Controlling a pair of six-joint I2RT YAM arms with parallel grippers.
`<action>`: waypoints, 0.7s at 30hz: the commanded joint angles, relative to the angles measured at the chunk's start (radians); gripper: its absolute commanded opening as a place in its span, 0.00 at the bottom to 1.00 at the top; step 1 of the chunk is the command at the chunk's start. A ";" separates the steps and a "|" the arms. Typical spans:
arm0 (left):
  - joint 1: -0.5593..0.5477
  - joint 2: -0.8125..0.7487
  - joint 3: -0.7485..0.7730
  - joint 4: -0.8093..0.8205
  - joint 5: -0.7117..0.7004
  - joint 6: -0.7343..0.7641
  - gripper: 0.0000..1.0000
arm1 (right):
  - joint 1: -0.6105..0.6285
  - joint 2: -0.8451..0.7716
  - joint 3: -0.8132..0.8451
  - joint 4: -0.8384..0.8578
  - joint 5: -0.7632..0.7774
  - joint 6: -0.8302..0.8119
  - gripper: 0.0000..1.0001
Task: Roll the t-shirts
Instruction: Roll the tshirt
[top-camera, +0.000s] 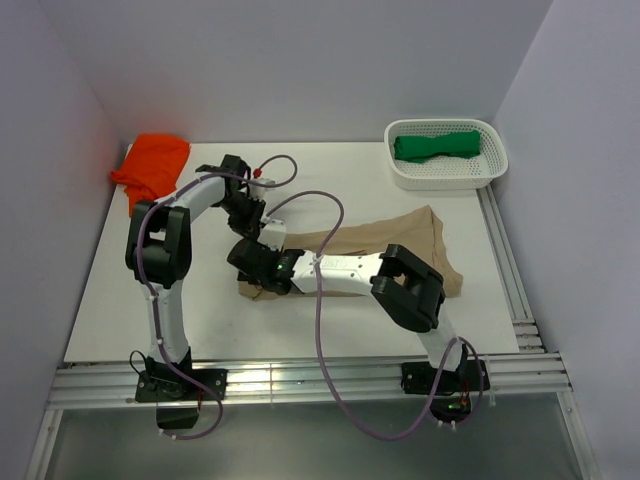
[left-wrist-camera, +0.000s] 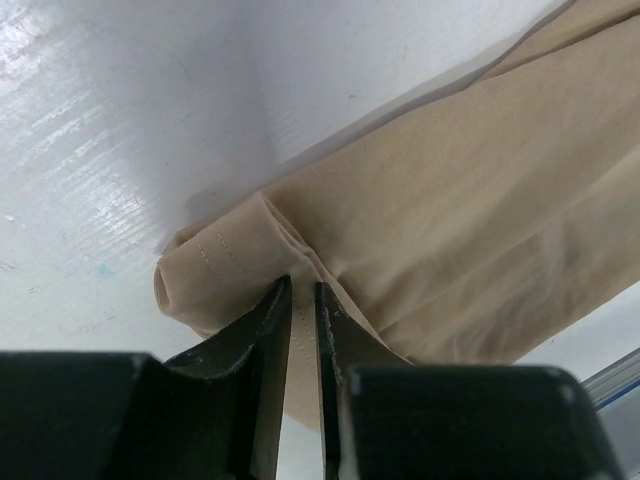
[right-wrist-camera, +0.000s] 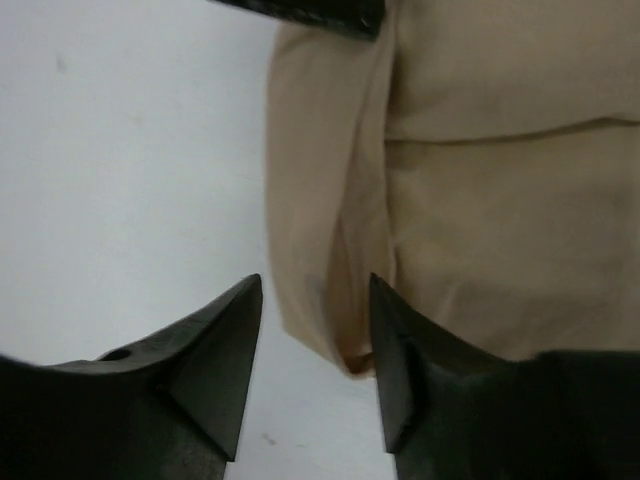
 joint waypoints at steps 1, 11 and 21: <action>-0.009 0.011 0.042 -0.005 -0.004 -0.008 0.21 | 0.012 0.014 0.012 -0.045 0.009 -0.019 0.50; -0.012 0.009 0.060 -0.017 -0.016 -0.003 0.26 | 0.043 0.054 0.003 -0.106 -0.061 0.064 0.25; -0.013 -0.012 0.060 -0.005 -0.017 -0.008 0.39 | 0.052 0.063 -0.083 -0.065 -0.126 0.128 0.20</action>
